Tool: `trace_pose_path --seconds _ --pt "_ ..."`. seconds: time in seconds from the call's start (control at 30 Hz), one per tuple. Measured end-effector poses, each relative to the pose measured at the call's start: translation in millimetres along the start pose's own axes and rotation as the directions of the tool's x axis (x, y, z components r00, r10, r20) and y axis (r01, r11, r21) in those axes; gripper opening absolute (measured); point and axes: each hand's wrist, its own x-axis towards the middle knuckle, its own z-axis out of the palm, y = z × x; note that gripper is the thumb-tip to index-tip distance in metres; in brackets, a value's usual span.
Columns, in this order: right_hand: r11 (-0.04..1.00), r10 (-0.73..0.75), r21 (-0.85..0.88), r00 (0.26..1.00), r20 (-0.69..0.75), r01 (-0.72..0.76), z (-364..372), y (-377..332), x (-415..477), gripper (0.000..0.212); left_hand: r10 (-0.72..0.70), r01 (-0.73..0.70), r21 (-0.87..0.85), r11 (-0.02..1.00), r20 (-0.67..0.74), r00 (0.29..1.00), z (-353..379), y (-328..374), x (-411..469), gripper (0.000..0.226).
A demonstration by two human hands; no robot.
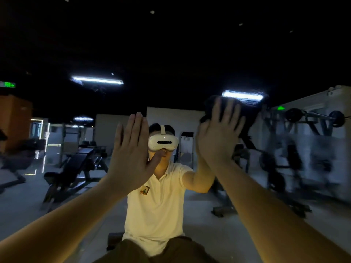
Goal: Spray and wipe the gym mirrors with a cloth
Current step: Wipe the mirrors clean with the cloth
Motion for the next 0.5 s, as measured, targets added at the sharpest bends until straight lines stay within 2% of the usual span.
trace_pose_path --seconds 0.1,0.2,0.27,0.33,0.37,0.5 --pt "0.958 -0.285 0.048 0.957 0.049 0.283 5.5 -47.4 -38.7 0.067 0.038 -0.038 -0.009 0.999 -0.022 0.999 -9.9 -4.2 -15.8 0.081" --pt "0.823 -0.567 0.078 0.818 0.094 0.562 10.9 -69.1 -79.5 0.066 0.032 -0.033 -0.022 0.999 -0.032 0.999 -21.1 -5.3 -43.3 0.072" --pt "0.737 -0.675 0.063 0.727 0.125 0.673 10.7 -55.7 -89.6 0.066 0.027 -0.027 -0.030 0.999 0.005 1.000 -25.7 -4.7 -59.6 0.073" --pt "0.707 -0.704 0.038 0.696 0.140 0.707 8.0 -31.1 -86.2 0.065 0.061 -0.061 -0.003 0.998 0.043 0.997 -27.6 -2.6 -71.0 0.078" --pt "0.714 -0.695 0.023 0.704 0.143 0.700 6.4 -17.4 -81.4 0.066 0.084 -0.085 0.011 0.996 0.053 0.995 -25.8 -0.5 -75.0 0.080" --pt "0.830 -0.546 -0.037 0.824 0.150 0.556 -1.4 39.8 -59.9 0.069 0.078 -0.081 0.028 0.996 0.093 0.993 -14.4 13.0 -82.6 0.089"
